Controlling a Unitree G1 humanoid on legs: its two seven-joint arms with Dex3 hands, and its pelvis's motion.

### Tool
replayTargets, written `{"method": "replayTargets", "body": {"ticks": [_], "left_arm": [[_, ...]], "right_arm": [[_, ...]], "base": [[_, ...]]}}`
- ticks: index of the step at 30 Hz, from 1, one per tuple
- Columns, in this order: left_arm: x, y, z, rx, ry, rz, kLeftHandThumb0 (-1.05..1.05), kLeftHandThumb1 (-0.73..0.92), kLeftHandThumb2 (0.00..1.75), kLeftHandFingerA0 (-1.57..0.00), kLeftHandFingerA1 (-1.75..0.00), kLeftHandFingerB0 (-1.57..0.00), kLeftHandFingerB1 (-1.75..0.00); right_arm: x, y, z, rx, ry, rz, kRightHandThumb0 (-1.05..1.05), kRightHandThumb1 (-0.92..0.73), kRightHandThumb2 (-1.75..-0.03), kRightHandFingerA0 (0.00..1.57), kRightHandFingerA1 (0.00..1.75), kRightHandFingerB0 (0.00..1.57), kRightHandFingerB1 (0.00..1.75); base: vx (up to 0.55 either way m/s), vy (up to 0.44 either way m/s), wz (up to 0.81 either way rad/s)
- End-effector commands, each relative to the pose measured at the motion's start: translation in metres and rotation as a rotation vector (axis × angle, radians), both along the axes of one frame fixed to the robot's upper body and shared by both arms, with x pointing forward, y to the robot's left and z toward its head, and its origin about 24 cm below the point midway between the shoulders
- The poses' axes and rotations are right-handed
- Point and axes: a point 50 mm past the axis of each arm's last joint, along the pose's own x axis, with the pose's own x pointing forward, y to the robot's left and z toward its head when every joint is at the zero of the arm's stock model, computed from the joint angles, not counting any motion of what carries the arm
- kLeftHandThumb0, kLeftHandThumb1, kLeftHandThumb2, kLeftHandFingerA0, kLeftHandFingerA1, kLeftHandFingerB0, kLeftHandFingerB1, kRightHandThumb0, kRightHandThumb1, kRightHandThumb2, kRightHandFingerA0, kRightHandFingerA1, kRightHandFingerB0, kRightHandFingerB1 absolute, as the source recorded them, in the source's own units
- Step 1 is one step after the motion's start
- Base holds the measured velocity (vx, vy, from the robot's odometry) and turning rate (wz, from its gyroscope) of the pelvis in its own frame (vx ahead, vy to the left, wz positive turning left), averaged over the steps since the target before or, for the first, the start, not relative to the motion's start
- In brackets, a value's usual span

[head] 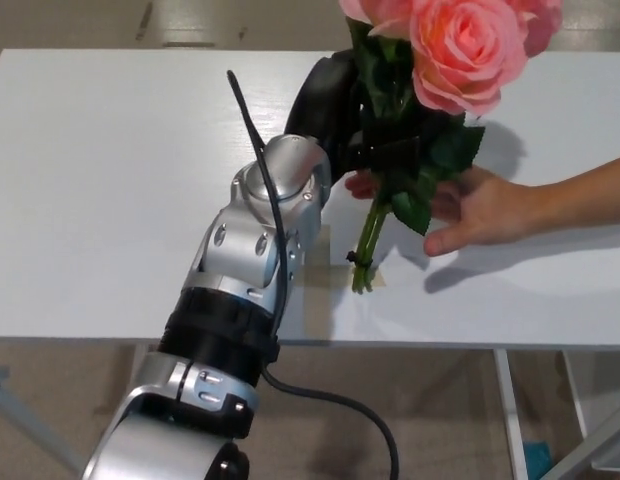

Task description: Use the left hand to pick up the rose and passes it to a human.

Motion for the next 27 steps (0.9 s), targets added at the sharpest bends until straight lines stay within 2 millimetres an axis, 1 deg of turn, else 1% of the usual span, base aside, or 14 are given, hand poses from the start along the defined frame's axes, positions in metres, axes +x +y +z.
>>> {"method": "replayTargets", "body": {"ticks": [1,5,7,10,13,14,16,20,21,27], "left_arm": [[-0.010,-0.043,0.014,-0.084,-0.039,-0.087,-0.17,0.84,0.66,-0.89,-1.46,-0.76,-1.02],[-0.014,-0.054,0.016,-0.104,-0.041,-0.102,-0.17,0.83,0.67,-0.87,-1.46,-0.77,-1.04],[-0.019,-0.063,0.017,-0.123,-0.042,-0.121,-0.17,0.83,0.67,-0.88,-1.45,-0.77,-1.04],[-0.022,-0.068,0.016,-0.138,-0.045,-0.139,-0.17,0.82,0.67,-0.90,-1.42,-0.78,-1.03],[-0.022,-0.069,0.016,-0.139,-0.046,-0.140,-0.17,0.82,0.67,-0.90,-1.42,-0.78,-1.03],[-0.025,-0.075,0.015,-0.164,-0.042,-0.175,-0.18,0.82,0.68,-0.96,-1.34,-0.81,-0.99],[-0.026,-0.076,0.015,-0.168,-0.043,-0.183,-0.18,0.83,0.68,-0.96,-1.33,-0.81,-0.99],[-0.027,-0.081,0.019,-0.169,-0.049,-0.208,-0.19,0.83,0.69,-0.91,-1.38,-0.81,-1.01],[-0.028,-0.082,0.019,-0.170,-0.049,-0.213,-0.19,0.82,0.70,-0.89,-1.39,-0.81,-1.01],[-0.029,-0.085,0.017,-0.202,-0.038,-0.237,-0.16,0.83,0.72,-0.87,-1.36,-0.81,-1.00]], "right_arm": [[-0.001,0.003,-0.002,0.021,0.006,-0.018,-0.58,-0.79,-0.65,0.59,0.38,0.48,0.35],[0.001,0.003,-0.001,0.021,0.000,-0.015,-0.58,-0.79,-0.65,0.59,0.38,0.48,0.35],[0.003,0.004,0.000,0.025,-0.005,-0.020,-0.58,-0.79,-0.65,0.59,0.39,0.49,0.35],[0.004,0.005,0.000,0.029,-0.009,-0.024,-0.58,-0.79,-0.65,0.59,0.39,0.49,0.35],[0.004,0.005,0.000,0.029,-0.009,-0.024,-0.58,-0.79,-0.65,0.59,0.39,0.49,0.35],[0.005,0.005,0.000,0.034,-0.010,-0.027,-0.58,-0.78,-0.65,0.60,0.41,0.50,0.36],[0.005,0.005,0.000,0.034,-0.008,-0.027,-0.58,-0.78,-0.65,0.60,0.41,0.50,0.36],[0.007,0.006,0.001,0.028,-0.009,-0.022,-0.59,-0.79,-0.65,0.60,0.41,0.50,0.36],[0.007,0.006,0.001,0.029,-0.010,-0.022,-0.59,-0.79,-0.65,0.60,0.40,0.49,0.35],[0.009,0.005,0.002,0.033,-0.017,-0.020,-0.59,-0.79,-0.65,0.60,0.39,0.48,0.35]], "base": [[0.00,0.000,0.00],[0.00,0.000,0.00],[0.00,0.000,0.00],[0.00,0.000,0.00],[0.00,0.000,0.00],[0.00,0.000,0.00],[0.00,0.000,0.00],[0.00,0.000,0.00],[0.00,0.000,0.00],[0.00,0.000,0.00]]}}
